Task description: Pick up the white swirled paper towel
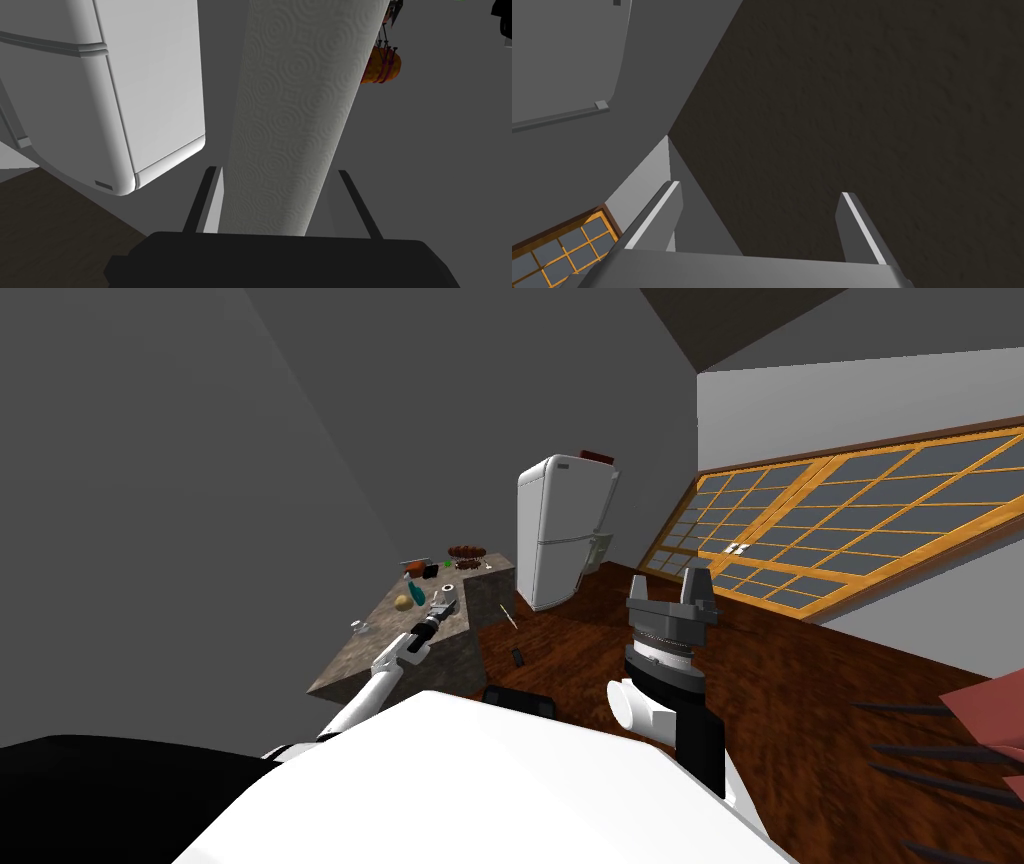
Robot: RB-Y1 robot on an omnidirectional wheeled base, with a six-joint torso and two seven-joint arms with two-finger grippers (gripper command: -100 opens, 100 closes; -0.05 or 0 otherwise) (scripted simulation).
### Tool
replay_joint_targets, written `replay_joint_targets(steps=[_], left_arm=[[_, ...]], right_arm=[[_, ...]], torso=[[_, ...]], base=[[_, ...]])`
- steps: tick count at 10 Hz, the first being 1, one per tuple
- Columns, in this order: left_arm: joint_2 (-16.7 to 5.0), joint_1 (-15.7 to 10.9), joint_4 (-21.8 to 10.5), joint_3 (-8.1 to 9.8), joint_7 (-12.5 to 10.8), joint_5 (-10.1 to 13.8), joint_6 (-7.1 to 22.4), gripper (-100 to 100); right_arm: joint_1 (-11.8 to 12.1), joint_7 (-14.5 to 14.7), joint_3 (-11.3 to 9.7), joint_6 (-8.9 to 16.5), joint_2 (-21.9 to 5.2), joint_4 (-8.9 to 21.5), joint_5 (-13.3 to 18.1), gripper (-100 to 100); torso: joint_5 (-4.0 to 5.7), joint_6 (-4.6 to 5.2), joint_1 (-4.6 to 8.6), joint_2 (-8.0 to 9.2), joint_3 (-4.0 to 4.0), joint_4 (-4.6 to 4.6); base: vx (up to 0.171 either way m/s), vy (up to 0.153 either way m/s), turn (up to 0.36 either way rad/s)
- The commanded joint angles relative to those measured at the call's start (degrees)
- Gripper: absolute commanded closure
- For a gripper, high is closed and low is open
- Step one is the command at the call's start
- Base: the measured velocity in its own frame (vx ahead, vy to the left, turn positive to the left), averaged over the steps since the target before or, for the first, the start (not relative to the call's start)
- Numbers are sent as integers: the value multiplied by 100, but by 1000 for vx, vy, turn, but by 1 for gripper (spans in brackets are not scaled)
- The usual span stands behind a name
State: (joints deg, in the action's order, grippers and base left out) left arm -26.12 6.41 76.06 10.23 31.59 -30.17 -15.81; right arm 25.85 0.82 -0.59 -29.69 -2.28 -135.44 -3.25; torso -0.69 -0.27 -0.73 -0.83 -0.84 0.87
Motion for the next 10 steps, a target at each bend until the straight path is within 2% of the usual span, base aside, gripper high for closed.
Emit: replay_joint_targets(steps=[1,2,3,4,5,6,7,8,9,10], left_arm=[[18,266,286,8,-43,-12,41,100],[18,266,419,8,-43,-12,41,100],[80,527,591,-4,-119,-53,177,100],[80,655,826,-4,-119,-53,177,100],[80,655,940,-4,-119,-53,177,100],[143,940,1167,-16,-195,-95,313,100],[143,1043,1394,-16,-195,-95,313,100],[143,1043,1462,-16,-195,-95,313,100],[141,997,1362,-16,-191,-94,312,100],[141,995,1371,-13,-193,-93,308,0]], right_arm=[[0,0,0,0,0,0,0,0],[0,0,0,0,0,0,0,0],[0,0,0,0,0,0,0,0],[0,0,0,0,0,0,0,0],[0,0,0,0,0,0,0,0],[0,0,0,0,0,0,0,0],[0,0,0,0,0,0,0,0],[0,0,0,0,0,0,0,0],[0,0,0,0,0,0,0,0],[0,0,0,0,0,0,0,0]], torso=[[0,0,0,0,0,0],[1,-1,-2,-4,-2,0],[3,3,2,1,2,-3],[2,-1,1,-1,0,-1],[1,1,-1,-3,-1,-1],[4,4,5,4,4,-4],[1,0,3,0,1,-1],[3,2,0,-4,-1,-2],[3,4,1,1,2,-4],[2,4,3,7,4,-4]], base=[[57,18,5],[29,8,12],[54,14,0],[49,15,9],[21,9,5],[53,15,-2],[57,17,13],[26,13,4],[8,5,-2],[0,0,0]])
